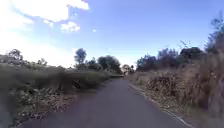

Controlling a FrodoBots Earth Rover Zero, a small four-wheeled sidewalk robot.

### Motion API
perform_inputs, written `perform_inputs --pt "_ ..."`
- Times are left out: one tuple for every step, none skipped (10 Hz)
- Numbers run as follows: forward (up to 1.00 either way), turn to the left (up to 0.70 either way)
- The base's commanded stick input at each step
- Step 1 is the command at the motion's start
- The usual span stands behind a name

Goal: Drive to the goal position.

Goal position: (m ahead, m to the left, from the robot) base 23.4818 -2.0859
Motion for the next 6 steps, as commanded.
perform_inputs --pt "0.85 0.00" --pt "0.85 0.00" --pt "0.85 0.00" --pt "0.85 0.00" --pt "0.85 0.00" --pt "0.85 0.00"
